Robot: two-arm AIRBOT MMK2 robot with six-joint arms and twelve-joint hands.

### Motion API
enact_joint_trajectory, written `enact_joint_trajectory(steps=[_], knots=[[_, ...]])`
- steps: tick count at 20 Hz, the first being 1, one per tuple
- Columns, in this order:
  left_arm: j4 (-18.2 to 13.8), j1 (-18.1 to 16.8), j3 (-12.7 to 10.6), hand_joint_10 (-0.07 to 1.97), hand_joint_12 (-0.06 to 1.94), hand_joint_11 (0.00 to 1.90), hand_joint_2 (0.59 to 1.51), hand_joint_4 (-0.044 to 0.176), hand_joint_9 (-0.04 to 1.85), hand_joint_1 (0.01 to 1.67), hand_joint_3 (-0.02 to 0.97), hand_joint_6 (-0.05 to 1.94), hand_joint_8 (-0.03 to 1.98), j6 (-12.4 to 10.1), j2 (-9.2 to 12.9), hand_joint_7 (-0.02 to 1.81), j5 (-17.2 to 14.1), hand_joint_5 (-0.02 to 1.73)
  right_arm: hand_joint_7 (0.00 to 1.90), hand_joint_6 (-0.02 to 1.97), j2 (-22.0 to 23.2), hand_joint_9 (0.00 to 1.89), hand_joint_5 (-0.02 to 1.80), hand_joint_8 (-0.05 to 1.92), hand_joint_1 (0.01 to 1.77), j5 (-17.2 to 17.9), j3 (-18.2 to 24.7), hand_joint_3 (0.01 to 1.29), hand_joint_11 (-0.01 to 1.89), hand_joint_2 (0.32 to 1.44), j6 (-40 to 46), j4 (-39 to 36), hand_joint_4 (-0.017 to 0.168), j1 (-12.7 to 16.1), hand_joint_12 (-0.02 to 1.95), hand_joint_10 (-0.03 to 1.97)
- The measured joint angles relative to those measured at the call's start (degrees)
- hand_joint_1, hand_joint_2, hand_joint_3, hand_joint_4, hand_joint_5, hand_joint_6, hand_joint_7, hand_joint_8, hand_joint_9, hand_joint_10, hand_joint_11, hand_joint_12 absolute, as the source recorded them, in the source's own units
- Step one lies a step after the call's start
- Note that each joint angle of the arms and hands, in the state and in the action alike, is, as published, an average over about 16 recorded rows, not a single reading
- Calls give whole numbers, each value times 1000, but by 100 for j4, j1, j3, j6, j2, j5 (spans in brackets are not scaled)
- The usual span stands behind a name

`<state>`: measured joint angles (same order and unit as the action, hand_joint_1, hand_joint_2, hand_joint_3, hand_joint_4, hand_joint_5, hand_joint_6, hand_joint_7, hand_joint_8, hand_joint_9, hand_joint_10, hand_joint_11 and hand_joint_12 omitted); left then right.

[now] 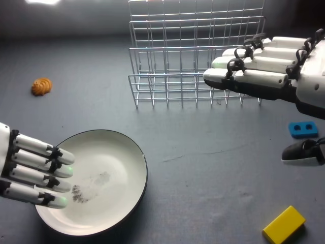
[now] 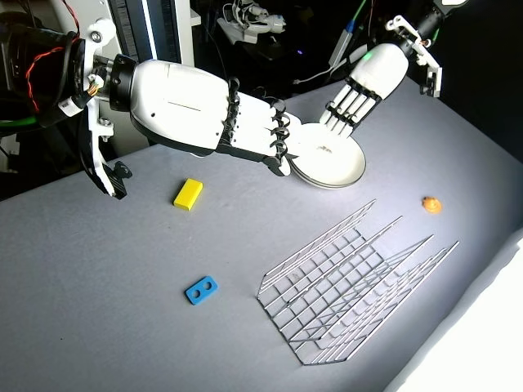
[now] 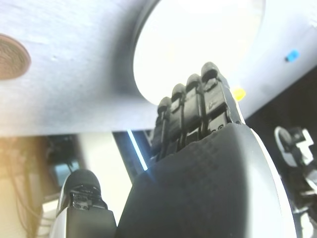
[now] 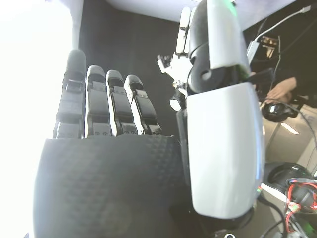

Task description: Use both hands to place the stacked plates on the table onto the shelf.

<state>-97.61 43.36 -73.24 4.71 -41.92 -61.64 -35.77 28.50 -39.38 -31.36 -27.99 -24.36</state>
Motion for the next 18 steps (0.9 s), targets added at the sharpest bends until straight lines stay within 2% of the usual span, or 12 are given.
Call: enact_joint_trajectory(steps=[13,18], knots=[[46,504,-9,8,194,15,1041,0,76,18,12,-6,21,-86,-151,103,767,90,45,18,-59,25,79,13,1167,-29,-6,20,12,947,26,-16,0,-14,432,5],[96,679,54,8,171,15,1040,-5,79,18,12,-11,21,-279,-169,99,895,89,39,19,-104,22,70,14,1148,-27,-6,20,12,961,14,-16,0,-34,426,5]])
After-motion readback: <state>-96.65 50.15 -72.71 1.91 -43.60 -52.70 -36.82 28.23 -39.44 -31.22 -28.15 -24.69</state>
